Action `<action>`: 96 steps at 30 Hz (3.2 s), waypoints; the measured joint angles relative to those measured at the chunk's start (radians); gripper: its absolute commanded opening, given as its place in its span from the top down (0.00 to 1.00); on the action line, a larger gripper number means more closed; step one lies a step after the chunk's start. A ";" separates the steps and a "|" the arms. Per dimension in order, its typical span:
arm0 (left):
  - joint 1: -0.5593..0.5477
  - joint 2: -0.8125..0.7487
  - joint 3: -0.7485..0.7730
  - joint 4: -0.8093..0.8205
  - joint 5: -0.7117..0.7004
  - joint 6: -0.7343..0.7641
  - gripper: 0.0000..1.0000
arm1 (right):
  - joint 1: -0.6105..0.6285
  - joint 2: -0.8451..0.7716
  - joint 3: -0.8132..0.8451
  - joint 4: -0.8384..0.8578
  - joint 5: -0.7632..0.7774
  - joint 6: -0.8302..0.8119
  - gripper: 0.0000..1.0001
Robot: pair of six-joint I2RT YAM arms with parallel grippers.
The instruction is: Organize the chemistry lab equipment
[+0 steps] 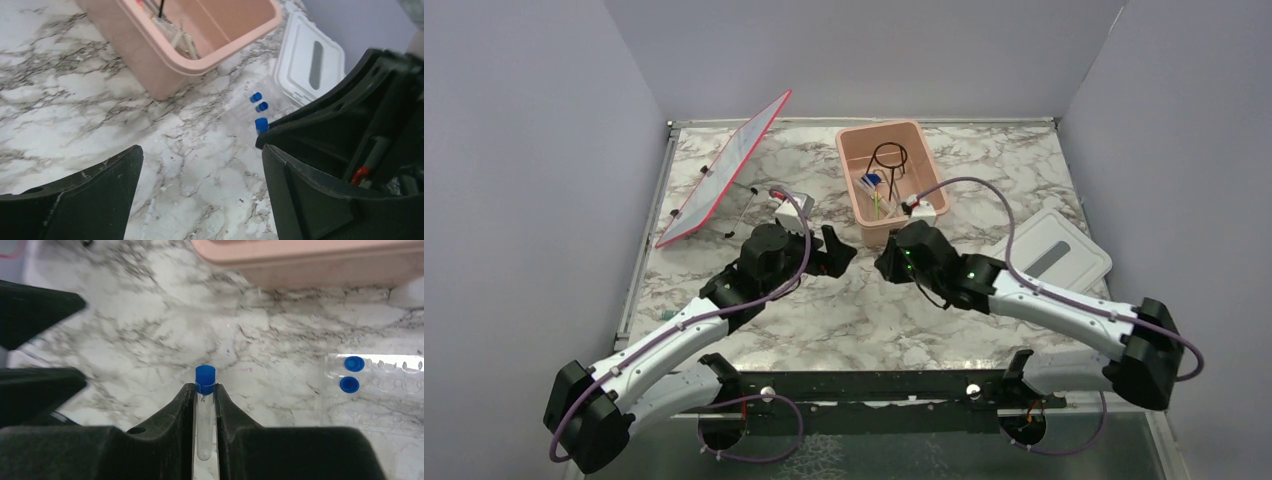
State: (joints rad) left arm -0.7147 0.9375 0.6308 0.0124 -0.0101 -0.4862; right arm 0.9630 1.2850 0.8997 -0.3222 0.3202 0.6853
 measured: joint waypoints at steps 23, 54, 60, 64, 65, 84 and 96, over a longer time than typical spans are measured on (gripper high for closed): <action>-0.024 0.104 0.003 0.290 0.486 -0.114 0.50 | 0.000 -0.343 -0.095 0.327 -0.032 -0.021 0.78; -0.053 0.137 0.031 0.192 0.391 0.124 1.00 | -0.125 -0.101 0.220 -0.063 -0.198 -0.008 0.51; -0.056 0.115 0.031 0.166 0.378 0.166 1.00 | -0.208 -0.092 0.222 -0.090 -0.386 0.010 0.63; -0.057 0.110 0.031 0.165 0.386 0.182 1.00 | -0.233 -0.081 0.243 -0.099 -0.467 0.004 0.63; -0.057 0.110 0.033 0.164 0.386 0.185 1.00 | -0.238 -0.074 0.253 -0.101 -0.482 0.002 0.63; -0.058 0.084 0.066 0.097 0.343 0.231 0.27 | -0.278 -0.074 0.277 -0.108 -0.615 -0.032 0.81; -0.057 0.045 0.085 0.046 0.157 0.188 0.20 | -0.278 -0.272 0.116 -0.159 -0.226 -0.235 0.81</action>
State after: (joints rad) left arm -0.7719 0.9821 0.7155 0.0582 0.1471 -0.2981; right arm 0.6849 1.0126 1.0157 -0.4812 0.0940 0.4503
